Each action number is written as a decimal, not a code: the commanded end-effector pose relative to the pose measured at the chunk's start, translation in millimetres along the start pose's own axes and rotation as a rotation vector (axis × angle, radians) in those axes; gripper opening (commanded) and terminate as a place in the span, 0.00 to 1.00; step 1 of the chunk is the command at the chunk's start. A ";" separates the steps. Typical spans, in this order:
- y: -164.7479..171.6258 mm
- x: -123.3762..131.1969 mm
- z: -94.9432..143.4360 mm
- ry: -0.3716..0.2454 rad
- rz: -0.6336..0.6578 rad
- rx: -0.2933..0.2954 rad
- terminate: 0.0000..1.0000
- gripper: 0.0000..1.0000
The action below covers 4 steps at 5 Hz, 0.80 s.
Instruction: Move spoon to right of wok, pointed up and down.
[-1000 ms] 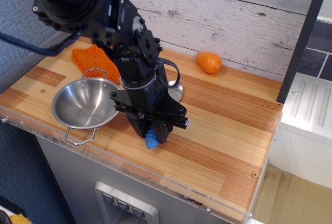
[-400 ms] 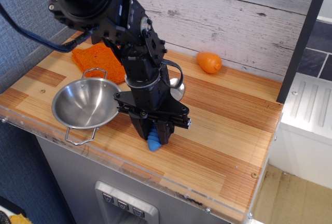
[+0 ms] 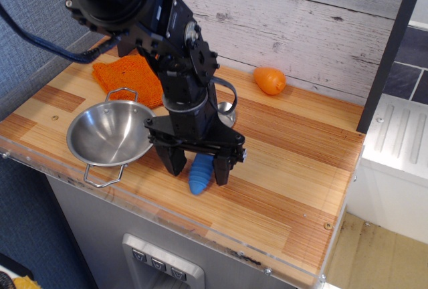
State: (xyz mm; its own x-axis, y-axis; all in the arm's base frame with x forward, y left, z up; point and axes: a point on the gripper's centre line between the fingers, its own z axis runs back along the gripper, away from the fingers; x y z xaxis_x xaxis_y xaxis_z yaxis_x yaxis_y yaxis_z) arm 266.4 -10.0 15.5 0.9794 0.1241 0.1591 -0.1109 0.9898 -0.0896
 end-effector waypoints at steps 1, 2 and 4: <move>12.2 5.6 37.5 -0.081 0.016 0.001 0.00 1.00; 12.5 8.4 63.0 -0.135 0.030 -0.001 0.00 1.00; 12.6 7.7 116.4 -0.283 0.080 -0.080 0.00 1.00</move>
State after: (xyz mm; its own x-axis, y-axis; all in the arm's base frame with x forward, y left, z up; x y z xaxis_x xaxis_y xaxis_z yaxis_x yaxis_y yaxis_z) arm 259.8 -3.9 118.5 0.8911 0.2309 0.3908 -0.1693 0.9679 -0.1859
